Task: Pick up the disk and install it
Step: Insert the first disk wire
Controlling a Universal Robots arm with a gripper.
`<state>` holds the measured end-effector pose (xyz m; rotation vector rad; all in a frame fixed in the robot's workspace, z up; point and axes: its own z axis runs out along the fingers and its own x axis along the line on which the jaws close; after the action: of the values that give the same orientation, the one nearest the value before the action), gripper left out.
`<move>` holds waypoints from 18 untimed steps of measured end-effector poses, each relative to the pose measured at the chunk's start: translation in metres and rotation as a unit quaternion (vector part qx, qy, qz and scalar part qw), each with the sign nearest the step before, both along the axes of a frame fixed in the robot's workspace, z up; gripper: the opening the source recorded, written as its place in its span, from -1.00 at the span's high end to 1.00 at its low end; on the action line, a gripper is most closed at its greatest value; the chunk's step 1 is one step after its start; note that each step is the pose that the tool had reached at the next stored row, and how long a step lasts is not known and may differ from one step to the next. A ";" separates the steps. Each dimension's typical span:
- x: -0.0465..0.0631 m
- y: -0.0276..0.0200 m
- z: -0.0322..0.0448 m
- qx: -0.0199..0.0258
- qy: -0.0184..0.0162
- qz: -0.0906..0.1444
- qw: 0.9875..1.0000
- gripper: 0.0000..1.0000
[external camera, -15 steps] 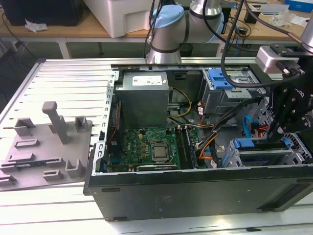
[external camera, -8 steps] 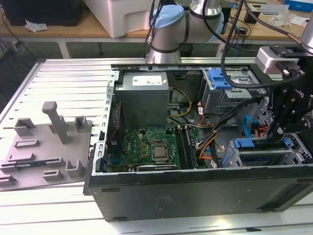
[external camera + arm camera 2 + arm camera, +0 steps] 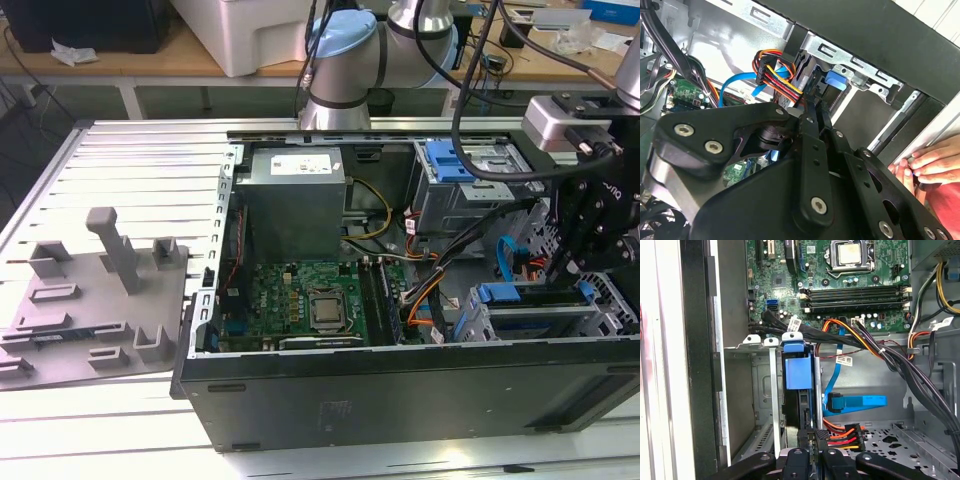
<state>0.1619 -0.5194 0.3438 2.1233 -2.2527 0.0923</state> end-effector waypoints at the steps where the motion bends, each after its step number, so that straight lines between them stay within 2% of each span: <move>1: 0.000 0.0000 -0.0001 0.000 0.000 0.000 1.000 0.66; 18: 0.000 0.0000 -0.0049 0.000 0.000 0.002 1.000 0.66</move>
<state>0.1621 -0.5194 0.3388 2.1279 -2.2485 0.0924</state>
